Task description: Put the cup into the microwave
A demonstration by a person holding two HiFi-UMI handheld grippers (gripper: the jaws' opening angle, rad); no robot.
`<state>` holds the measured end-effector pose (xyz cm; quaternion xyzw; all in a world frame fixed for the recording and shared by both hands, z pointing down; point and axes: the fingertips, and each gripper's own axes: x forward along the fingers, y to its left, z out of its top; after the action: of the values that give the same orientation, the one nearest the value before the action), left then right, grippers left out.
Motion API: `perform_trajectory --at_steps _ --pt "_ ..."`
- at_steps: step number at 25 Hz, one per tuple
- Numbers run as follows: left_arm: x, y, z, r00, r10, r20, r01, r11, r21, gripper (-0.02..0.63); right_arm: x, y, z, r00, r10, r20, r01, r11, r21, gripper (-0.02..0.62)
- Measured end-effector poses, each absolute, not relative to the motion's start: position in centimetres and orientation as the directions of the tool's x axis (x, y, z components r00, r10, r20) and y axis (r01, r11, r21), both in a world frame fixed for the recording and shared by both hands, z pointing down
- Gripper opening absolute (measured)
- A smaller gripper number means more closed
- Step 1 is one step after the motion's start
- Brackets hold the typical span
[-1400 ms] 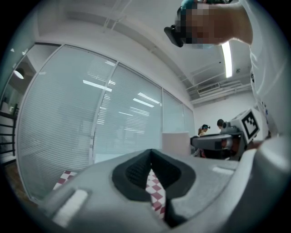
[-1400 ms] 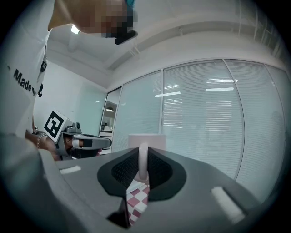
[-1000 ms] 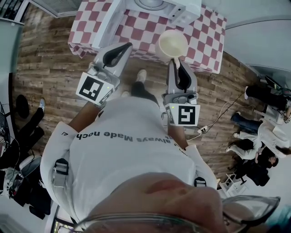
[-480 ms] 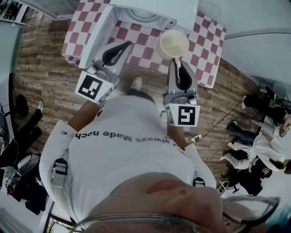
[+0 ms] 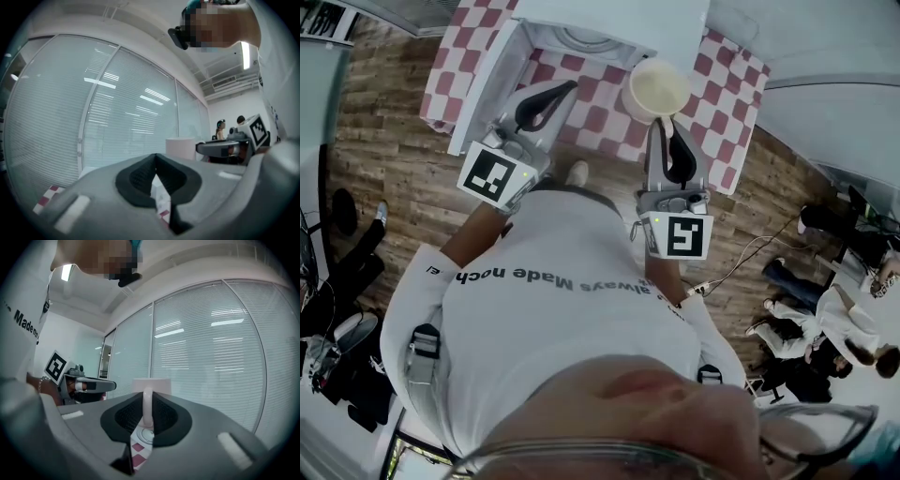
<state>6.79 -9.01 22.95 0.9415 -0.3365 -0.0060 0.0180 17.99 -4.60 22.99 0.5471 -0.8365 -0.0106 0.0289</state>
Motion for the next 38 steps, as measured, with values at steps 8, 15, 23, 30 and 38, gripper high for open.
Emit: perform_trajectory --at_steps 8,15,23,30,38 --pt "5.4 -11.0 23.1 0.759 -0.651 -0.006 -0.65 -0.759 0.047 0.003 16.6 -6.6 22.6 -0.415 -0.909 0.033 -0.908 0.416 0.054 0.038" --pt "3.4 -13.6 22.7 0.772 -0.635 -0.018 -0.634 -0.772 0.049 0.003 14.7 -8.9 22.1 -0.399 -0.916 0.033 -0.914 0.4 0.061 0.038" --pt "1.6 -15.5 22.7 0.788 -0.616 -0.014 -0.614 -0.787 0.051 0.003 12.8 -10.4 22.1 -0.383 -0.923 0.03 -0.922 0.384 0.051 0.038" --pt "1.3 -15.9 24.2 0.799 -0.601 0.001 -0.599 -0.797 0.071 0.003 12.0 -10.8 24.0 -0.384 -0.921 0.06 -0.922 0.387 0.034 0.038" --pt "0.9 -16.1 28.0 0.813 -0.58 0.052 -0.583 -0.809 0.074 0.003 11.1 -10.6 27.2 -0.395 -0.911 0.114 -0.916 0.4 0.024 0.038"
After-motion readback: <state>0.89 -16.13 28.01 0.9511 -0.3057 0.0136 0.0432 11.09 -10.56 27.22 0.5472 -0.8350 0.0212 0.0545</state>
